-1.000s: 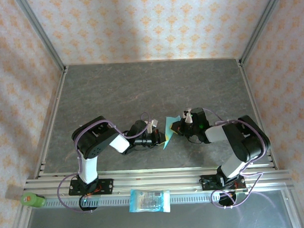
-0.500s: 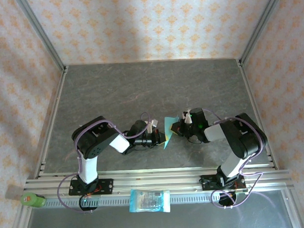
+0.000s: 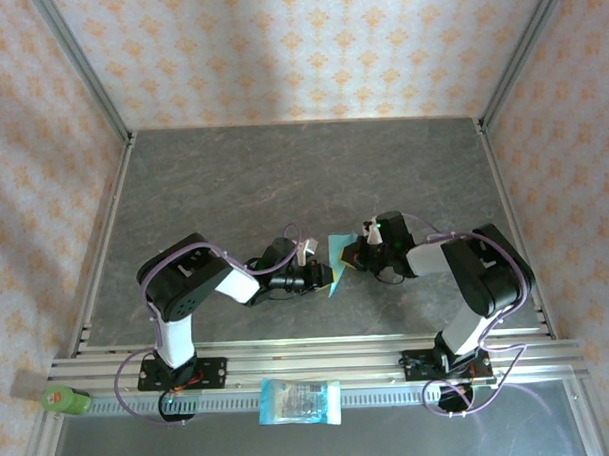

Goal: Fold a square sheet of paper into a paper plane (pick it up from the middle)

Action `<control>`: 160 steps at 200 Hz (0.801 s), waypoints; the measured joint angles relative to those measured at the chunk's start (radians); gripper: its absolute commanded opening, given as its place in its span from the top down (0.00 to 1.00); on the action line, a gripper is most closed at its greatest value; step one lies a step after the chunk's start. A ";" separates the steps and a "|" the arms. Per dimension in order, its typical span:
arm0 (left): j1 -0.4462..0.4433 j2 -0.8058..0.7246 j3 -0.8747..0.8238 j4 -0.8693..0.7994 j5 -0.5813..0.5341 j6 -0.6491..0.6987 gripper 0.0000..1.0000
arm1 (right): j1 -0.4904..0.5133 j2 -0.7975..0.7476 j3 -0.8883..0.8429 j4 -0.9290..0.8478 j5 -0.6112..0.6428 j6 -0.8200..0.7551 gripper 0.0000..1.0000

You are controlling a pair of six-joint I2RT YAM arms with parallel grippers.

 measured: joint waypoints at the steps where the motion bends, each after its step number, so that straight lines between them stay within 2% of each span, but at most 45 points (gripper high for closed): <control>1: 0.000 0.000 0.000 -0.001 -0.001 0.001 0.80 | 0.000 0.000 0.000 -0.001 0.000 0.000 1.00; 93: -0.028 -0.053 0.000 -0.093 -0.038 0.078 0.77 | 0.002 0.000 0.017 -0.037 0.005 -0.008 1.00; 113: -0.031 -0.068 0.000 -0.124 -0.042 0.090 0.80 | 0.005 -0.001 0.020 -0.045 0.010 -0.012 1.00; 142: -0.031 -0.081 -0.007 -0.160 -0.045 0.110 0.91 | 0.006 -0.001 0.024 -0.056 0.015 -0.018 1.00; 160: -0.031 -0.082 -0.011 -0.162 -0.045 0.112 0.92 | 0.006 -0.002 0.026 -0.060 0.016 -0.020 1.00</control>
